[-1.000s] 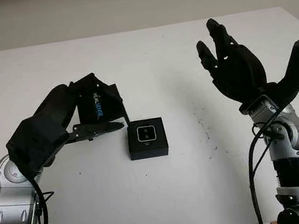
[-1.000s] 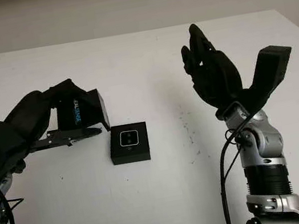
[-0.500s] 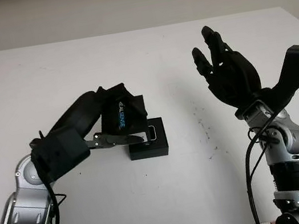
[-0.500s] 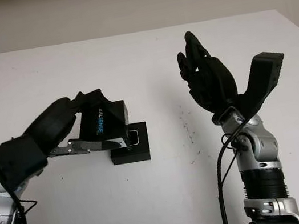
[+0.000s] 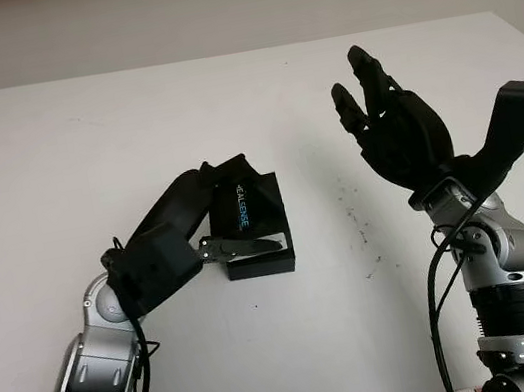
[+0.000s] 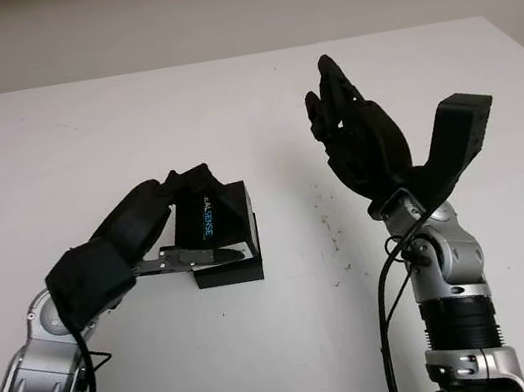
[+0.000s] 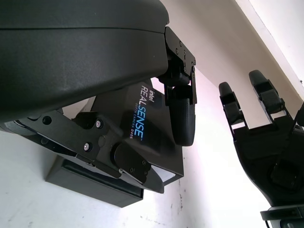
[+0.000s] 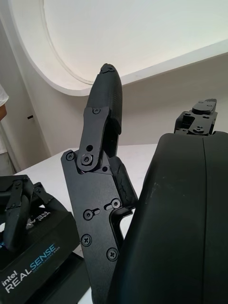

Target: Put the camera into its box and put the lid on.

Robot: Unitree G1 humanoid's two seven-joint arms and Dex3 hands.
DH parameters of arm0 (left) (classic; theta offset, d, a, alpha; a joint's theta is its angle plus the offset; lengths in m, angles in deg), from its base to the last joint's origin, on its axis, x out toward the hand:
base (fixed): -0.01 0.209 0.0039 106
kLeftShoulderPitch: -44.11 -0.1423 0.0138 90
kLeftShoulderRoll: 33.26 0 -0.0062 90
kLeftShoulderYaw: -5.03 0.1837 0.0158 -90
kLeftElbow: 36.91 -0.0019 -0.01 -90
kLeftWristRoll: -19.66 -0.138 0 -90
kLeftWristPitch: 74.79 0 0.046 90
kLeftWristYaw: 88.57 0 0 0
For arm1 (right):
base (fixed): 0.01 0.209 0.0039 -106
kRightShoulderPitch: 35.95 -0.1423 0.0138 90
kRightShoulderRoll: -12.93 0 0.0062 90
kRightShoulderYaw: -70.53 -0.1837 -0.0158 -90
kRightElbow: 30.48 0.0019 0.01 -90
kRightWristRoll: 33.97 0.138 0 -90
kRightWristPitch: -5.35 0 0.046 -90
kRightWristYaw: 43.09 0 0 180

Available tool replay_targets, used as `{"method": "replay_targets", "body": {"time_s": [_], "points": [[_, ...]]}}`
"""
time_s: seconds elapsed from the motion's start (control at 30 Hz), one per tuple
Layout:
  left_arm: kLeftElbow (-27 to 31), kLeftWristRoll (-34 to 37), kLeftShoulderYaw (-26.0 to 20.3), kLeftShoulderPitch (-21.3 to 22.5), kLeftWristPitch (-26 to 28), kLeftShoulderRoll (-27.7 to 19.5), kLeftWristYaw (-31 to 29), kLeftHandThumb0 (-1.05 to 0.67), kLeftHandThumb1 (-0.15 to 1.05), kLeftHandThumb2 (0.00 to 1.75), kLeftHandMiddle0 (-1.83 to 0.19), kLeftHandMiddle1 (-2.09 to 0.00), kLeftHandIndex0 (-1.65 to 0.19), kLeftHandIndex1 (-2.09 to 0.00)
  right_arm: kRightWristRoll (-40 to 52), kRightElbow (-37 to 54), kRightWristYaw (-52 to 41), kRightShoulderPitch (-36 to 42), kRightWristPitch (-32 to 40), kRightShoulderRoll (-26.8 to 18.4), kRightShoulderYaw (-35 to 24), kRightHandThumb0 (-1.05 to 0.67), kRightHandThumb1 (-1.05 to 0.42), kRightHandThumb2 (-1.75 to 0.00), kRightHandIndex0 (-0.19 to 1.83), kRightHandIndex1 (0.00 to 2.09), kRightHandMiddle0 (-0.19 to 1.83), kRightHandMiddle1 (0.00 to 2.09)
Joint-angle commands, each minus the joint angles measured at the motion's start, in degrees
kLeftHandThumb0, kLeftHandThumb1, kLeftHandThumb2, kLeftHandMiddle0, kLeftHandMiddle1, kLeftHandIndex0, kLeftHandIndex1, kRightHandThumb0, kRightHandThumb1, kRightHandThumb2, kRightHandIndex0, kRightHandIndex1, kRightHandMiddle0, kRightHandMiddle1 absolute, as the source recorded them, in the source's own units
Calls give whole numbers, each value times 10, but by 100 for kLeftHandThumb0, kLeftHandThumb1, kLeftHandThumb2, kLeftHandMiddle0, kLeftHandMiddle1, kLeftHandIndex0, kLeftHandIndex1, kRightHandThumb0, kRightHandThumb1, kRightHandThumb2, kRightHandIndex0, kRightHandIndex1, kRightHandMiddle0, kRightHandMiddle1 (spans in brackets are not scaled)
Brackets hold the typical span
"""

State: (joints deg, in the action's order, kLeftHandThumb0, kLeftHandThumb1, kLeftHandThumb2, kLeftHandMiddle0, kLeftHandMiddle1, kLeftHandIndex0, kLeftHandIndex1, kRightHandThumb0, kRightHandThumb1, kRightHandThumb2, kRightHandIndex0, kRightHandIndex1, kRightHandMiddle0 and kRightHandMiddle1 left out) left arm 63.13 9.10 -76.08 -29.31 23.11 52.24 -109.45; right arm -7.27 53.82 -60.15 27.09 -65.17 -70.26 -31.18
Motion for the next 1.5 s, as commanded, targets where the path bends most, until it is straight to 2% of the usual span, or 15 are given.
{"method": "replay_targets", "body": {"time_s": [0.0,0.17,0.37,0.97,1.47], "points": [[-15,-1,5,9,-13,5,4,-9,92,5,-31,-153,-31,-156,-2,3,-2,4,-7,3,-1,-72,-105,-55,-19,2,-18,3],[-33,2,5,7,-24,15,4,-8,92,5,-34,-147,-32,-155,-2,9,4,7,-4,4,0,-71,-105,-55,-19,2,-18,4],[-39,0,9,6,-26,15,-2,-7,91,5,-36,-151,-35,-156,1,9,-1,8,-6,4,-1,-71,-105,-56,-19,2,-19,2],[-9,-1,5,-3,-2,-6,-38,-6,92,6,-35,-143,-33,-150,2,10,0,9,-5,7,-4,-71,-105,-55,-19,1,-19,1],[-8,-5,5,-15,-10,-6,-32,-7,92,5,-33,-150,-32,-154,-1,15,3,10,-2,4,-2,-71,-105,-54,-19,2,-19,3]]}}
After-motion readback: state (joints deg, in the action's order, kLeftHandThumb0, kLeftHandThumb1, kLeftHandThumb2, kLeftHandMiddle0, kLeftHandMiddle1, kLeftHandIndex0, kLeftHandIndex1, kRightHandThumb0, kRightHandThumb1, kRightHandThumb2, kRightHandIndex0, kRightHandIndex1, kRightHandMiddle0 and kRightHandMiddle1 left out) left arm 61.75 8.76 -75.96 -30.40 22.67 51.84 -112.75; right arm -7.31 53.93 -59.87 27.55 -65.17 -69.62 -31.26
